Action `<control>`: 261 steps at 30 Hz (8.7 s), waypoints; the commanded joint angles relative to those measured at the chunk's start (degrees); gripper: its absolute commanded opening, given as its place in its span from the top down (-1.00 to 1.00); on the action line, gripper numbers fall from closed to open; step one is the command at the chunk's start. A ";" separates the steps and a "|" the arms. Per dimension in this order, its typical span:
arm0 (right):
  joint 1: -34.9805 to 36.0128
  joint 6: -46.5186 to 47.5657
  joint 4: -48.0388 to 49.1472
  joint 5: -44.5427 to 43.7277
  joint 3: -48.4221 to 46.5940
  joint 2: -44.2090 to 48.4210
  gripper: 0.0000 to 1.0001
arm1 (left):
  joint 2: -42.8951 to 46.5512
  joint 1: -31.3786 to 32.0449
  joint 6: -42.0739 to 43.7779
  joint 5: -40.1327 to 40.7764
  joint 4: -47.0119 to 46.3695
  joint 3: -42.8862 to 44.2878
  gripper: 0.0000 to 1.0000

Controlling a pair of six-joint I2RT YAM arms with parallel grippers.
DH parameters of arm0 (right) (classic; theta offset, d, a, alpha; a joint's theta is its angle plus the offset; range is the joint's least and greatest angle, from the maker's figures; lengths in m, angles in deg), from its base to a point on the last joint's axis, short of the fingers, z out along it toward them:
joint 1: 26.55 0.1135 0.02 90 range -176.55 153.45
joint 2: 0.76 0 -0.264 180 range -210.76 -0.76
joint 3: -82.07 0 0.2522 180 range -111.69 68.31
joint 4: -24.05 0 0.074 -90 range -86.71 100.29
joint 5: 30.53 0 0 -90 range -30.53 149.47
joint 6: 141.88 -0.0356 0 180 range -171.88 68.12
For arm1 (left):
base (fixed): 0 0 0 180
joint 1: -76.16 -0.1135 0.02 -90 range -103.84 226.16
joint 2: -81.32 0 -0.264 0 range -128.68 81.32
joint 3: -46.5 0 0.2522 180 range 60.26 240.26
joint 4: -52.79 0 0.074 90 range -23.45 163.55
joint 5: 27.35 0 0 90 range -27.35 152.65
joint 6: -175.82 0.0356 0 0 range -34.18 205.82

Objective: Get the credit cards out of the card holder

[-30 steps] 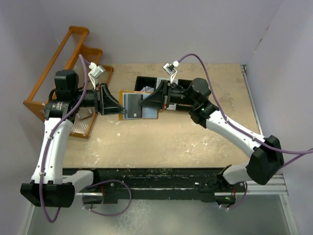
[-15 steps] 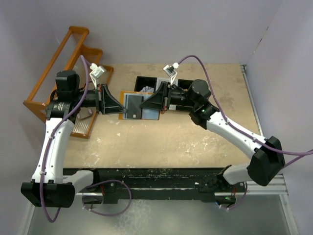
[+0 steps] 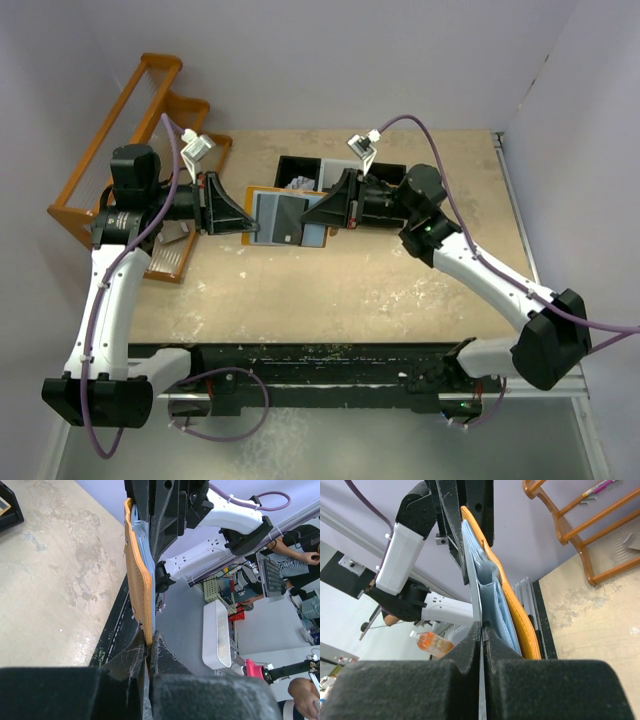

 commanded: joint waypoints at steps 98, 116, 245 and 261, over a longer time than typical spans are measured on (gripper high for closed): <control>-20.57 15.75 -32.97 -3.01 -8.51 -4.41 1.00 | -1.77 -5.30 -5.39 -4.98 -14.28 -0.28 1.00; -19.19 30.15 -48.38 -29.17 -35.22 -36.04 1.00 | 0.40 -5.44 -2.98 -4.97 -9.56 2.81 1.00; 8.58 17.66 -24.68 -9.17 -16.76 -2.00 -0.08 | -3.55 -5.23 19.36 -0.29 15.31 8.05 1.00; 6.19 8.55 -11.83 -2.78 -13.56 -6.25 0.39 | -2.67 -5.24 15.28 -5.94 12.61 6.19 1.00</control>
